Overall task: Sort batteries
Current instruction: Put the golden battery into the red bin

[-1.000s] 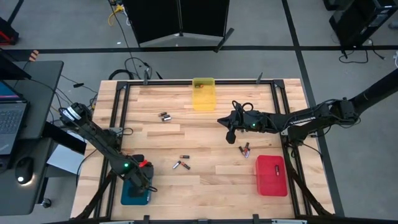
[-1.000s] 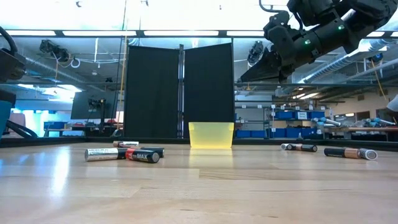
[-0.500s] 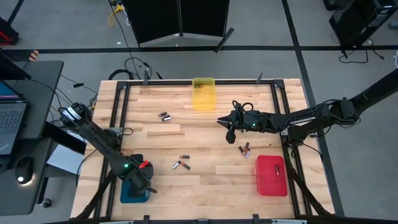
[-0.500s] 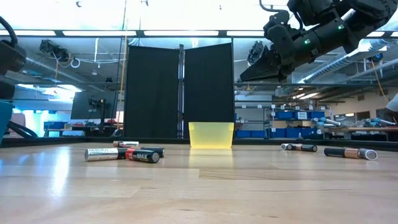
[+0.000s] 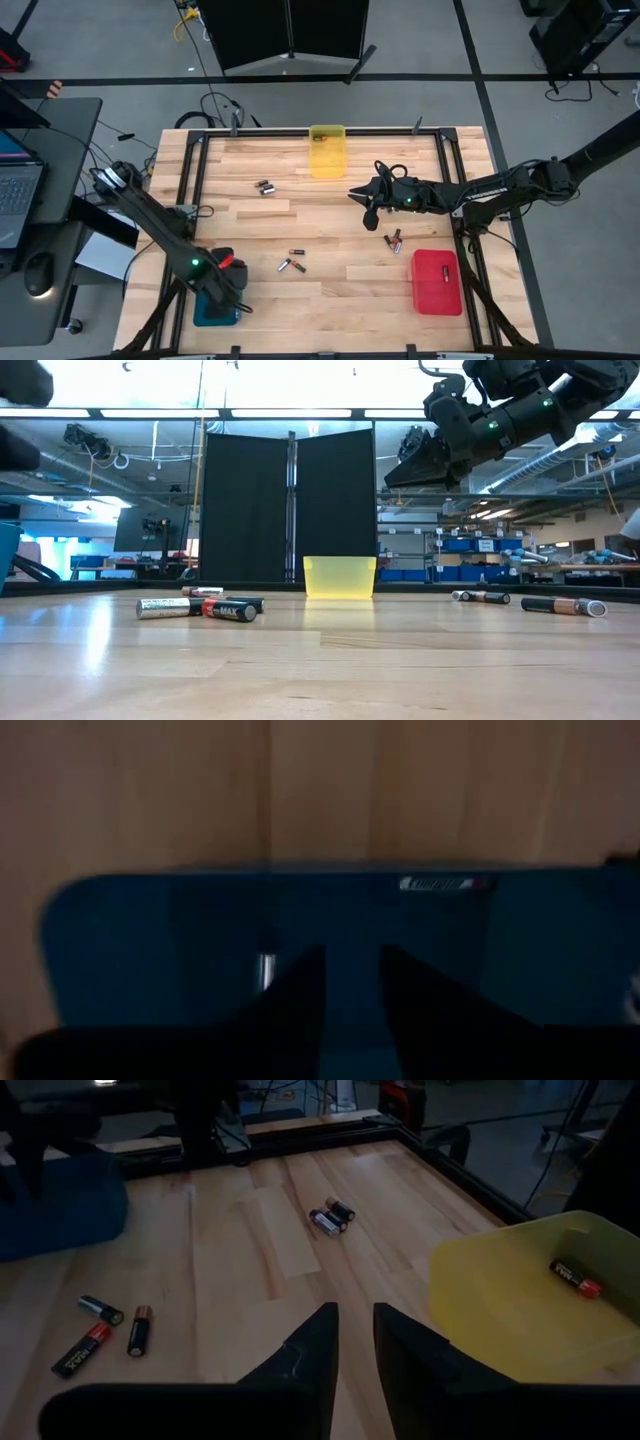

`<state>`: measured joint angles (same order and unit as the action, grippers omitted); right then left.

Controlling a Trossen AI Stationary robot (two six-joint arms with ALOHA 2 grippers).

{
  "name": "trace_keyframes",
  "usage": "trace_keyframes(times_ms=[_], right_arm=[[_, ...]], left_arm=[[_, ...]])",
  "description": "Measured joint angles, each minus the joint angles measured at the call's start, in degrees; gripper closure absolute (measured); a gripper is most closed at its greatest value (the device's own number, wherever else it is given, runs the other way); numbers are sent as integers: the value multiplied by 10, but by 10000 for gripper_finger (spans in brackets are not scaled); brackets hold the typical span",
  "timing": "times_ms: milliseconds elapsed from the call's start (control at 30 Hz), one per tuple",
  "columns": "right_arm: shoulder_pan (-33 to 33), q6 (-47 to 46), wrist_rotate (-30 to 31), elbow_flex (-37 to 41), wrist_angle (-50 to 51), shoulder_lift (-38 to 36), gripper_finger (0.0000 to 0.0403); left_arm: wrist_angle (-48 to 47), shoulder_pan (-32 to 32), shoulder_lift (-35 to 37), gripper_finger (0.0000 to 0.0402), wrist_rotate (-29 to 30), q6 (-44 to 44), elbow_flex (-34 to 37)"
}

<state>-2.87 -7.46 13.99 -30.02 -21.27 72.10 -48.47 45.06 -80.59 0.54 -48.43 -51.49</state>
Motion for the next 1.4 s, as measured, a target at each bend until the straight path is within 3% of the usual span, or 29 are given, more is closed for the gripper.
trace_keyframes(times_ms=[133,367,567,733,1067,1400], right_arm=[[0,1,-1,0,-1,0,325],[0,15,-19,0,-12,0,334],[2,-2,-65,0,-16,4,374],[17,-26,-105,-11,-58,64,388],[78,-46,-111,-192,-14,261,348],[113,-50,-111,-310,55,380,270]], left_arm=[[18,-1,49,389,56,-1,14],[164,-34,140,397,129,36,99],[344,-110,198,399,131,138,199],[483,-164,213,399,117,227,253],[605,-229,214,398,74,355,270],[646,-245,214,397,79,410,270]])
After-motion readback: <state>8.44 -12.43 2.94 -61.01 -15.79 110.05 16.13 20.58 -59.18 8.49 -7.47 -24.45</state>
